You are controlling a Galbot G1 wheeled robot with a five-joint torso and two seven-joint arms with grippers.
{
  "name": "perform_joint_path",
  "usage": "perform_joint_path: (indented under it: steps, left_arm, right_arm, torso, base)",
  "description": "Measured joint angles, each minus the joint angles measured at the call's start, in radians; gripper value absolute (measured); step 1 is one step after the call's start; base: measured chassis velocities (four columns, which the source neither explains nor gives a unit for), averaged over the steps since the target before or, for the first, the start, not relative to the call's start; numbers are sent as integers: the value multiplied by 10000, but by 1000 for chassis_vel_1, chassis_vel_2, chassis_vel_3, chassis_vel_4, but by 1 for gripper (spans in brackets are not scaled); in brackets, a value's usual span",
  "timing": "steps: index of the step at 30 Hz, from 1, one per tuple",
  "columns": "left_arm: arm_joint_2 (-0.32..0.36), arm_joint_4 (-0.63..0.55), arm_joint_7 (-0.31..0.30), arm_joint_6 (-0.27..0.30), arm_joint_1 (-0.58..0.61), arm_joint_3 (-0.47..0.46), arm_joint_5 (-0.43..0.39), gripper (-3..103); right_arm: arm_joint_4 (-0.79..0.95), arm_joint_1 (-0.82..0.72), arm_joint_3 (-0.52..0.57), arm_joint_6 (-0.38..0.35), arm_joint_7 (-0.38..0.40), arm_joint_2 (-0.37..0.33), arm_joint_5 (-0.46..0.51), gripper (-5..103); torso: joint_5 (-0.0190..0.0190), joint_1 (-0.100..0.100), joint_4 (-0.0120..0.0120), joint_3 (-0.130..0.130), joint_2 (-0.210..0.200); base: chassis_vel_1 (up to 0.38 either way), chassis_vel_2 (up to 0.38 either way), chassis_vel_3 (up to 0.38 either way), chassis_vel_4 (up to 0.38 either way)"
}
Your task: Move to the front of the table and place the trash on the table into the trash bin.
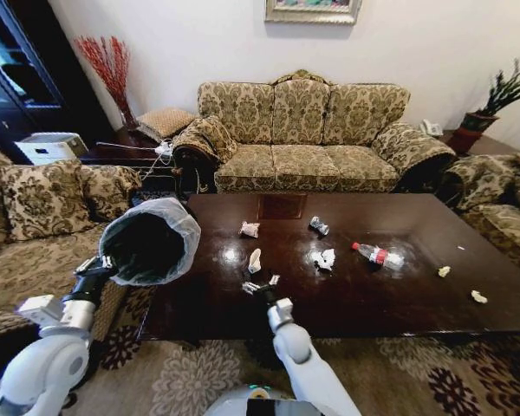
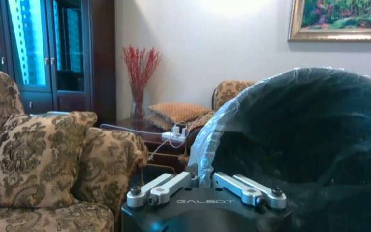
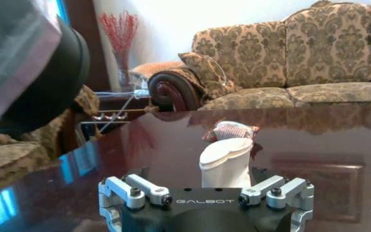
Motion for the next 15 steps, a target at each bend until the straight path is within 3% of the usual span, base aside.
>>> perform_joint_path:
  steps: [2, 4, 6, 15]
  left_arm:
    - [64, 27, -7, -1, 11, 0, -2, 0]
    - [329, 105, -22, -6, 59, -11, -54, 0]
    - [470, 141, -41, -7, 76, -25, -87, 0]
    - [1343, 324, -271, 68, 52, -69, -625, 0]
  right_arm:
    - [-234, 146, -17, 0, 171, 115, -92, 101]
    - [-733, 425, -13, 19, 499, 282, -307, 93]
    - [-877, 481, 1, 10, 553, 281, -340, 93]
    - [-967, 565, 71, 17, 427, 284, -331, 55]
  torso:
    - [-6, 1, -1, 1, 0]
    - [5, 0, 0, 0, 0]
    - [6, 0, 0, 1, 0]
    - [1, 1, -2, 1, 0]
  base:
    - [0, 0, 0, 0]
    - [0, 0, 0, 0]
    - [0, 0, 0, 0]
    - [0, 0, 0, 0]
